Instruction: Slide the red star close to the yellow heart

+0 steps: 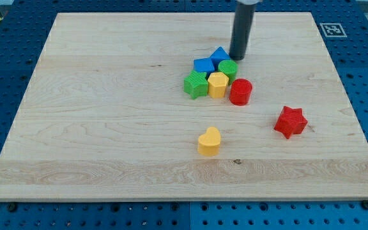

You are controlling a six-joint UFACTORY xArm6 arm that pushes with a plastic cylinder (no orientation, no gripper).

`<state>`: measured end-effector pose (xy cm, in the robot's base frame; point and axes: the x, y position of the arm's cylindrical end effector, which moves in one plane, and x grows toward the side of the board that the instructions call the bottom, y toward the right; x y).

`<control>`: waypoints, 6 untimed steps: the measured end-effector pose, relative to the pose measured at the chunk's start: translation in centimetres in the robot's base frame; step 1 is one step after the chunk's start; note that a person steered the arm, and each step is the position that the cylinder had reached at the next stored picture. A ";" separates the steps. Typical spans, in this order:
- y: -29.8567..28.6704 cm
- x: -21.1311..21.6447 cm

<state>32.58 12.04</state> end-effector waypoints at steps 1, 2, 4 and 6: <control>5.0 -0.6; 8.5 1.8; 12.2 8.3; 10.3 13.6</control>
<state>46.17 22.33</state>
